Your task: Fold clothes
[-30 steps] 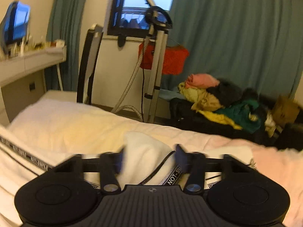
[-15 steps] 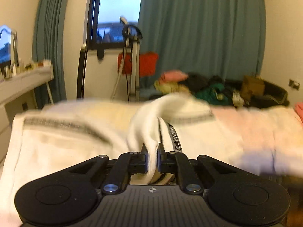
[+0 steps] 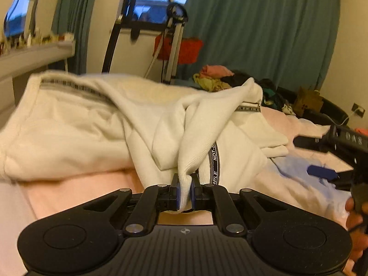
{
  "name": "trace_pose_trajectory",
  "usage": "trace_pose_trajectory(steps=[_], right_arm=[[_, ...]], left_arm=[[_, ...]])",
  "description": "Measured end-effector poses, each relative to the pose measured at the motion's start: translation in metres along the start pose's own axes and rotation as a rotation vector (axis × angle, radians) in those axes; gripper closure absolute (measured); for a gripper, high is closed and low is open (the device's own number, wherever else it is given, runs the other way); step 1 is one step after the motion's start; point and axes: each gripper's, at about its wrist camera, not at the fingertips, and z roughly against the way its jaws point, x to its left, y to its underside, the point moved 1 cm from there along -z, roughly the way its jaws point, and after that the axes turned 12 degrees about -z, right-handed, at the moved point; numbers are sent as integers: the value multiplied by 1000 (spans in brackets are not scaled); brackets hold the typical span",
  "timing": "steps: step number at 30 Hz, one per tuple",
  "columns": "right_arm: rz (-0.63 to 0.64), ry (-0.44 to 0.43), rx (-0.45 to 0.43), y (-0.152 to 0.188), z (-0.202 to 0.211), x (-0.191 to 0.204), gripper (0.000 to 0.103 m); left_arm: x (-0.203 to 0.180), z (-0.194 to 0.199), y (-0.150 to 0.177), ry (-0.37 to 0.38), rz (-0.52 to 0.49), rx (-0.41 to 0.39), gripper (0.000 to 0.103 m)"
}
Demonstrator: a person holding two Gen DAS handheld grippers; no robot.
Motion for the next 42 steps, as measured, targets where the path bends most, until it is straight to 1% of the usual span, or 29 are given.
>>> trace_pose_trajectory(steps=[2, 4, 8, 9, 12, 15, 17, 18, 19, 20, 21, 22, 24, 27, 30, 32, 35, 37, 39, 41, 42], right_arm=[[-24, -20, 4, -12, -10, 6, 26], [-21, -36, -6, -28, -23, 16, 28], [-1, -63, -33, -72, -69, 41, 28], [-5, -58, -34, -84, -84, 45, 28], [-53, -1, -22, -118, -136, 53, 28], [-107, 82, -8, -143, -187, 58, 28], [-115, 163, -2, -151, -219, 59, 38], [-115, 199, 7, -154, -234, 59, 40], [-110, 234, 13, -156, -248, 59, 47], [-102, 266, 18, -157, -261, 59, 60], [-95, 295, 22, -156, -270, 58, 71], [-95, 316, 25, -156, -276, 58, 97], [-90, 339, 22, -156, -281, 60, 97], [-15, 326, -65, -171, -262, 82, 97], [-5, 235, -166, -196, -214, 95, 97], [38, 173, -280, -210, -168, 104, 97], [117, 125, -479, -219, -89, 99, 97], [102, 137, -551, -215, -44, 74, 97], [62, 173, -602, -206, -3, 41, 97], [-36, 255, -612, -187, 32, -9, 97], [-94, 301, -603, -176, 46, -36, 97]], left_arm=[[0, -7, 4, 6, 20, 14, 94], [-1, -14, 8, 10, 33, 26, 94], [-2, -28, 13, 27, 54, 35, 94], [-2, -31, 14, 36, 60, 35, 94], [-2, -38, 16, 60, 61, 16, 94], [0, -43, 19, 94, 66, 3, 94], [2, -47, 21, 119, 72, -3, 94], [3, -49, 22, 131, 77, -5, 94], [6, -52, 22, 143, 84, -6, 94], [9, -54, 23, 157, 96, -7, 94], [12, -56, 23, 173, 111, -12, 94], [14, -59, 24, 187, 122, -20, 94], [18, -63, 25, 204, 127, -38, 94], [24, -61, 24, 231, 158, -97, 94], [27, -55, 21, 245, 166, -152, 94], [24, -47, 19, 239, 130, -207, 94], [15, -31, 16, 235, 43, -297, 94], [3, -22, 17, 230, -37, -323, 94], [-13, -18, 22, 226, -107, -305, 94], [-25, -19, 26, 229, -165, -261, 94], [-29, -21, 29, 232, -184, -231, 94]])
